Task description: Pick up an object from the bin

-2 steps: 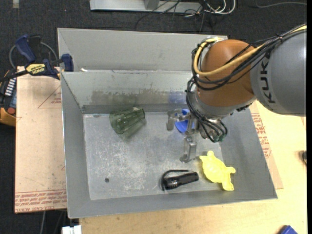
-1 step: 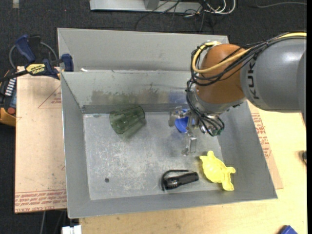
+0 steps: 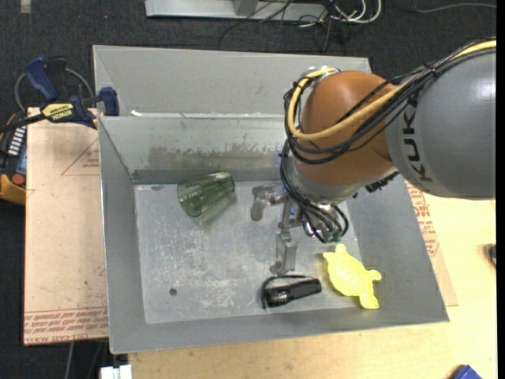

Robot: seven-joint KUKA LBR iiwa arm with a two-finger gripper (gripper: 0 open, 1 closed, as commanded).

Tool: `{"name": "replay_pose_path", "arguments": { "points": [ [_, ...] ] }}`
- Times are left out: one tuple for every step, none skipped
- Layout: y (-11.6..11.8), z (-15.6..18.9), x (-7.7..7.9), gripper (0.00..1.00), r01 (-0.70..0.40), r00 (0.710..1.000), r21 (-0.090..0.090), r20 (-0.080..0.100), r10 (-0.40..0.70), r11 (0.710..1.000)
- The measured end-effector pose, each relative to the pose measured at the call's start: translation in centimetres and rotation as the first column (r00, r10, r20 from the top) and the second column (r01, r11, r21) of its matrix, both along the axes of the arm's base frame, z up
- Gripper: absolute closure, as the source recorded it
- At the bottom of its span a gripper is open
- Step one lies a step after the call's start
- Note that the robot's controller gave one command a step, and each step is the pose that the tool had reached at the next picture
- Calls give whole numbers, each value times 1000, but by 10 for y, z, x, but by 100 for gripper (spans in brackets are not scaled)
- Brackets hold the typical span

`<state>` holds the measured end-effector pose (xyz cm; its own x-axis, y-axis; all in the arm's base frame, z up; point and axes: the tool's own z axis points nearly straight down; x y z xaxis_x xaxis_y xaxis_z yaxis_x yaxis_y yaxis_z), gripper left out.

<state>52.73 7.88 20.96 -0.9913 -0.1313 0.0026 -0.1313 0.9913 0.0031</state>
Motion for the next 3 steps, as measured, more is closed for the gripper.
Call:
{"name": "replay_pose_path", "arguments": {
  "points": [
    [10,11,-5,0,-8,1000,4,9,8,1000],
    [-5,-1,28,0,-275,961,0,6,275,962],
    [27,-91,0,0,-482,876,0,14,482,876]
  ]
}}
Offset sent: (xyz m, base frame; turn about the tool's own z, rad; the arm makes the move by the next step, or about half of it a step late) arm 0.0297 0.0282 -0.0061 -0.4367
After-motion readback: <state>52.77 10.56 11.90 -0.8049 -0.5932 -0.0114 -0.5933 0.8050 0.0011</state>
